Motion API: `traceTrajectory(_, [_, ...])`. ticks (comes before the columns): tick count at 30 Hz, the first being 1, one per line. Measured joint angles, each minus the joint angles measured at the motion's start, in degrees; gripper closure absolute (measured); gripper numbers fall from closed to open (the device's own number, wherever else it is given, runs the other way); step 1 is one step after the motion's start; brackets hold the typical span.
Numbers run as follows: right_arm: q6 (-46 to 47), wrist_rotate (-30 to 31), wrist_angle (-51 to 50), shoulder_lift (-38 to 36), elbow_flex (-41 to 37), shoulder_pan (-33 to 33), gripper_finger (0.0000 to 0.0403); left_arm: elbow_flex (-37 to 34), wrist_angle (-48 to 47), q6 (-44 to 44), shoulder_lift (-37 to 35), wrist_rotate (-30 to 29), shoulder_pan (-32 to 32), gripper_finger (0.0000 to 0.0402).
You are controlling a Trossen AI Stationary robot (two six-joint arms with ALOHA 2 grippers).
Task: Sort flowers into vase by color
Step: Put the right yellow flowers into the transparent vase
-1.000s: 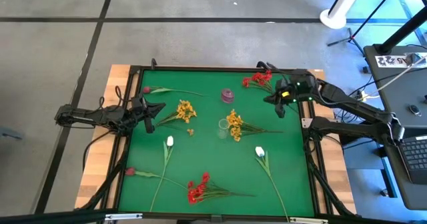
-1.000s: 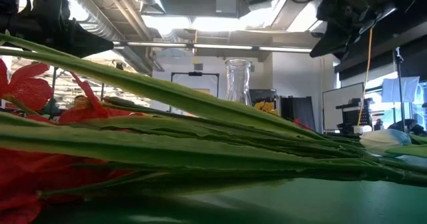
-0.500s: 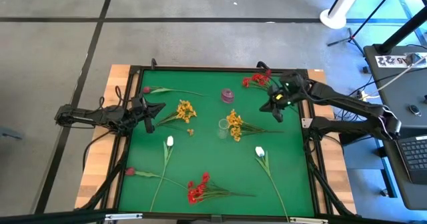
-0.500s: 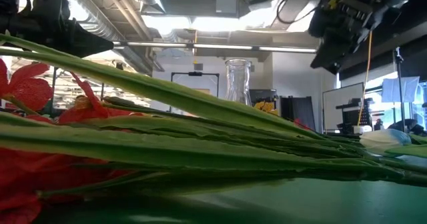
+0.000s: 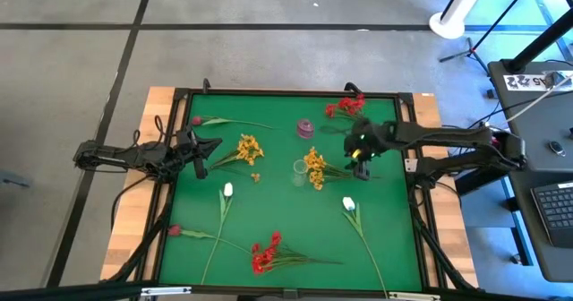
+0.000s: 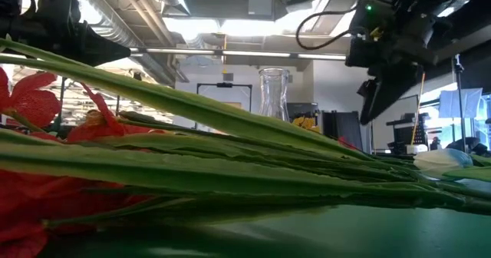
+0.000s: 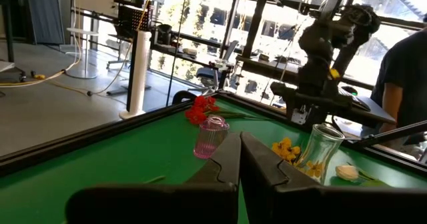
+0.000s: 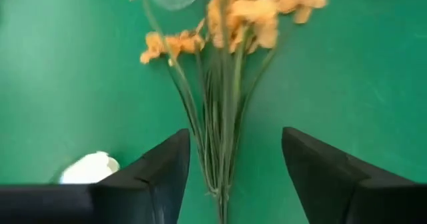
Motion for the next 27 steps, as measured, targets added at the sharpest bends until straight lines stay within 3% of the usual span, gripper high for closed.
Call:
traceTrajectory(4, [0.3, 3.3, 1.8, 4.2, 0.0, 5.7, 0.016, 0.0, 0.0, 0.0, 0.0, 0.0, 0.0, 0.0401])
traceTrajectory(9, [3.1, 11.7, 1.3, 9.6, 0.0, 9.5, 0.0159, 0.0, 0.0, 0.0, 0.0, 0.0, 0.0, 0.0401])
traceTrajectory(22, [6.4, 12.2, 2.7, 19.4, 0.2, 9.5, 0.0159, 0.0, 0.0, 0.0, 0.0, 0.0, 0.0, 0.0401])
traceTrajectory(27, [6.5, 13.8, 3.2, 19.1, 0.1, 9.6, 0.0199, 0.0, 0.0, 0.0, 0.0, 0.0, 0.0, 0.0401])
